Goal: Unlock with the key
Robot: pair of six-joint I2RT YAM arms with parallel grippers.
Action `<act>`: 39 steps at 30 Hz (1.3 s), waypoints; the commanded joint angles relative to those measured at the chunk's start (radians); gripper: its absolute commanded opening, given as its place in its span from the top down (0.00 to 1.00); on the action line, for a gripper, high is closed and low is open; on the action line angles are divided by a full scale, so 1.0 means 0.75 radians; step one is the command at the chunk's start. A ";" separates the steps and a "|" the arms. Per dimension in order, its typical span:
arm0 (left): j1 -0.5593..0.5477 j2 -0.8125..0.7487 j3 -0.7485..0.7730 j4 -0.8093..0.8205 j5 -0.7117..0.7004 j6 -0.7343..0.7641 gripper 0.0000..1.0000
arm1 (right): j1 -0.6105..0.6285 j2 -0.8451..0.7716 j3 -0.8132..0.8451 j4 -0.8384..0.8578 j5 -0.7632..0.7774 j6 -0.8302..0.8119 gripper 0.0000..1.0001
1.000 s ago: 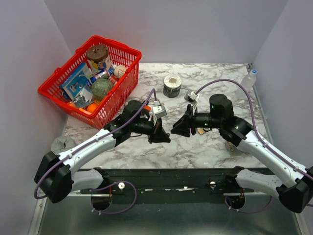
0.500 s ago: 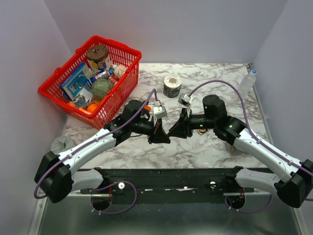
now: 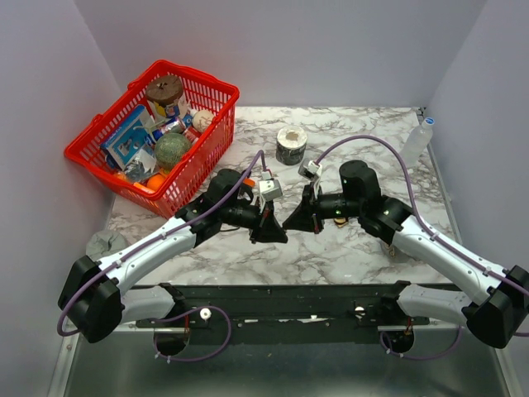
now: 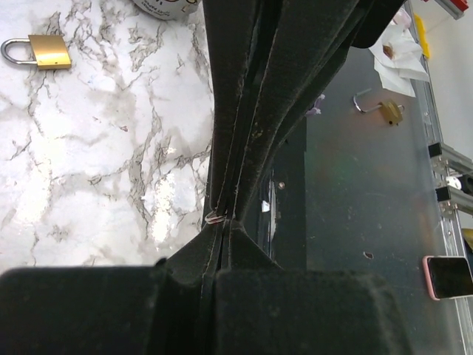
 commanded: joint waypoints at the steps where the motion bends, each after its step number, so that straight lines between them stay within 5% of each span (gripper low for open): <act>1: -0.004 -0.027 0.020 0.007 -0.001 0.025 1.00 | 0.011 0.009 -0.034 0.044 -0.071 0.008 0.99; 8: -0.006 -0.045 0.020 0.005 -0.057 0.009 0.98 | 0.011 0.003 -0.087 0.160 0.054 0.177 0.99; 10: -0.004 -0.053 0.018 -0.023 -0.093 0.011 0.67 | 0.009 -0.006 -0.105 0.183 0.148 0.251 0.99; 13: -0.004 -0.104 -0.013 -0.044 -0.157 0.000 0.36 | 0.009 -0.034 -0.142 0.242 0.246 0.322 0.99; 16: -0.004 -0.204 -0.076 -0.021 -0.228 -0.057 0.29 | 0.007 -0.077 -0.189 0.356 0.291 0.392 0.99; 20: -0.002 -0.415 -0.170 0.081 -0.422 -0.192 0.26 | 0.007 -0.122 -0.232 0.513 0.322 0.474 0.99; 26: 0.000 -0.607 -0.405 0.518 -0.576 -0.537 0.23 | 0.003 -0.175 -0.304 0.726 0.316 0.609 0.99; 39: -0.002 -0.538 -0.479 0.834 -0.554 -0.746 0.41 | 0.003 -0.167 -0.400 0.978 0.199 0.687 0.99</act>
